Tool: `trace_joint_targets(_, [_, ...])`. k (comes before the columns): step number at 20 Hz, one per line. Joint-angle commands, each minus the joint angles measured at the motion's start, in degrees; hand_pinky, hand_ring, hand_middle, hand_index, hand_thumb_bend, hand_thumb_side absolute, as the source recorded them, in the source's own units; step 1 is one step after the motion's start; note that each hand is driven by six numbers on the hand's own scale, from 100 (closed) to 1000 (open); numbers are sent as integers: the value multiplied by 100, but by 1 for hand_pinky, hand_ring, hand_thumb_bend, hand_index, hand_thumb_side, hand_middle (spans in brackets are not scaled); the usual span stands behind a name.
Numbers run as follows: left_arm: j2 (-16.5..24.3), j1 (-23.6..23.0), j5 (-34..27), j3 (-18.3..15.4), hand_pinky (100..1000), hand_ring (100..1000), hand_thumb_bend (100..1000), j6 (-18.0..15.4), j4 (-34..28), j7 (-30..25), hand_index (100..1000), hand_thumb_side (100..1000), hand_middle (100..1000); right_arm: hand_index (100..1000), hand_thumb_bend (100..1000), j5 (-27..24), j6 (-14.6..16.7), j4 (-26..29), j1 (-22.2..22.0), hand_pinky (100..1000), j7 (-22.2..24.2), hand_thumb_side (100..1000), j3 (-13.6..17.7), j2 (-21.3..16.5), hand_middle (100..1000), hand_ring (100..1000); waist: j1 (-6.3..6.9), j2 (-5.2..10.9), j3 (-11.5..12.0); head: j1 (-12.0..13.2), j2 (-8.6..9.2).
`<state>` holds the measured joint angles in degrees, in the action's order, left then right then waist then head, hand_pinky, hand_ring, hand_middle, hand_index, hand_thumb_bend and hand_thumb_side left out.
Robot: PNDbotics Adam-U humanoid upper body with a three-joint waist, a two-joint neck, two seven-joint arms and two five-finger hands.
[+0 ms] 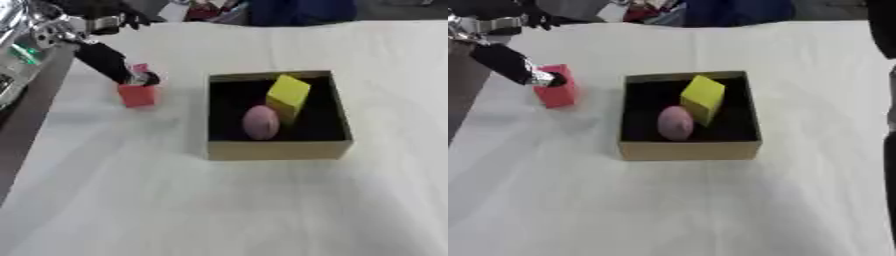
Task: Pick up objects on the table and place them in the box.
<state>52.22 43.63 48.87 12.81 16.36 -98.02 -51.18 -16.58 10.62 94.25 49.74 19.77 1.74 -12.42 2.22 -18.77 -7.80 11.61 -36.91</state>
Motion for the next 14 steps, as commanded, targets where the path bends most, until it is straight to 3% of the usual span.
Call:
trace_joint_targets(1, [193, 105, 245, -57, 860, 923, 674, -49, 162, -79, 1000, 665, 896, 710, 100, 1, -8, 93, 129, 974, 12, 767, 28, -85, 618, 851, -2, 95, 3, 7, 78])
trace_joint_targets(6, [170, 140, 545, -70, 875, 934, 714, -252, 471, -79, 1000, 672, 919, 709, 100, -4, -9, 71, 163, 974, 25, 767, 23, -101, 615, 850, -5, 50, 2, 19, 102])
trace_joint_targets(7, [165, 144, 541, -60, 880, 936, 797, -297, 521, -79, 1000, 686, 920, 709, 100, -2, -9, 65, 172, 975, 30, 767, 21, -104, 614, 850, -6, 37, -1, 25, 106])
trace_joint_targets(9, [165, 154, 538, -52, 883, 939, 864, -366, 599, -79, 1000, 706, 922, 708, 100, -3, -9, 53, 190, 975, 39, 767, 18, -110, 612, 849, -9, 14, -6, 38, 119])
trace_joint_targets(14, [151, 226, 653, -124, 870, 934, 788, -396, 793, -79, 1000, 669, 924, 707, 100, -8, -9, 8, 240, 976, 59, 772, 11, -135, 607, 848, -10, -50, -27, 82, 169])
